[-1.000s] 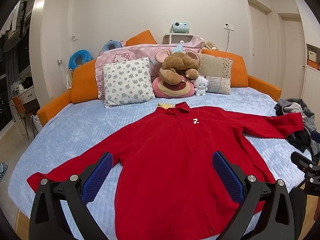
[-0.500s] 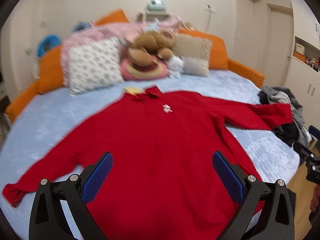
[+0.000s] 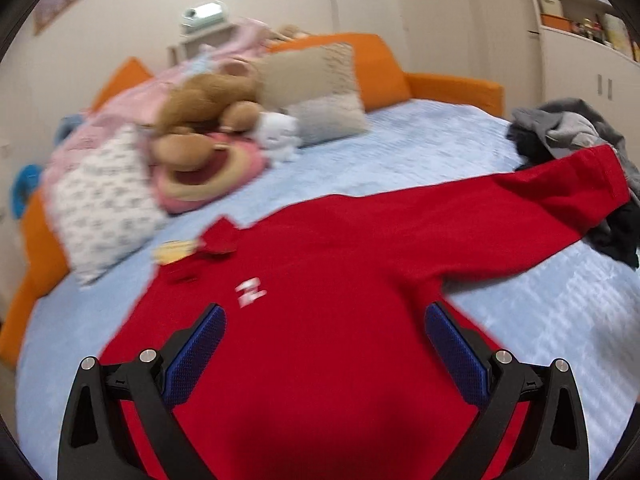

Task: Fold large clothes
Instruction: 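Grasp the red sweater's sleeve cuff with the right tool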

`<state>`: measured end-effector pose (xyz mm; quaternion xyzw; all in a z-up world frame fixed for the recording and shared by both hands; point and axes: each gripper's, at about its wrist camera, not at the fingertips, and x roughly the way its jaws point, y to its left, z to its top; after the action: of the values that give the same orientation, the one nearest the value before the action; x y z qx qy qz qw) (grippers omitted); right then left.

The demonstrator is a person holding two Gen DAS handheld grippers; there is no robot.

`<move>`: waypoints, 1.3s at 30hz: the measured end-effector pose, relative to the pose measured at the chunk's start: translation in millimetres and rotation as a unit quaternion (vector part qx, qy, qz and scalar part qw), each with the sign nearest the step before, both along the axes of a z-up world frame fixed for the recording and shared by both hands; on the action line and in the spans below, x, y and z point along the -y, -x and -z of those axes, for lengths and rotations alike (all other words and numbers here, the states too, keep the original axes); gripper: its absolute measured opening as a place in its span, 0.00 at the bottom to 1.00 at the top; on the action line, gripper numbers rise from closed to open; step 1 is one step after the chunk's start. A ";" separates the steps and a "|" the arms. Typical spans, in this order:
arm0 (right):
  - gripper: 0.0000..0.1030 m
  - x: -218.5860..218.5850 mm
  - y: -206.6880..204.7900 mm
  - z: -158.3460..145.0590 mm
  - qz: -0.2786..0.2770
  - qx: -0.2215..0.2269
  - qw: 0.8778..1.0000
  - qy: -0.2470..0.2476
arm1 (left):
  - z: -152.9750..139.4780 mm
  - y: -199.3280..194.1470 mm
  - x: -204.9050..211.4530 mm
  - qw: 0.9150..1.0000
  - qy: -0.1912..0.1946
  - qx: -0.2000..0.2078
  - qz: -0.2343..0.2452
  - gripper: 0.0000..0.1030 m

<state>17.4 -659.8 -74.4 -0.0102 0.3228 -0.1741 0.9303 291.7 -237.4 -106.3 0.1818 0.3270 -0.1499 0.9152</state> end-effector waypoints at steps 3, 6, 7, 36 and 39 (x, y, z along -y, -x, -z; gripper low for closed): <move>0.82 43.6 -15.0 9.9 0.004 -0.010 1.000 -0.024 | 13.1 -42.9 32.0 1.000 -0.015 -0.005 0.004 0.98; 0.73 68.2 -25.2 21.0 0.008 -0.020 0.999 -0.046 | 21.0 -88.9 54.9 1.000 -0.010 -0.017 -0.010 0.98; 0.70 78.9 -30.1 25.8 0.009 -0.026 0.998 -0.062 | 22.9 -101.0 58.3 1.000 -0.006 -0.023 -0.015 0.98; 0.14 25.1 -57.8 -80.1 -0.209 0.091 0.965 -0.134 | 105.2 -292.3 51.5 0.968 0.067 -0.229 -0.083 0.17; 0.11 -35.1 -35.2 -127.1 -0.326 0.125 0.929 -0.123 | 108.7 -300.7 40.8 0.958 0.108 -0.251 -0.093 0.17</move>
<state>52.5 -624.7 52.7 0.0217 0.2018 0.1797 0.9626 592.4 -278.2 -215.0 0.0075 0.5434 -0.1396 0.8278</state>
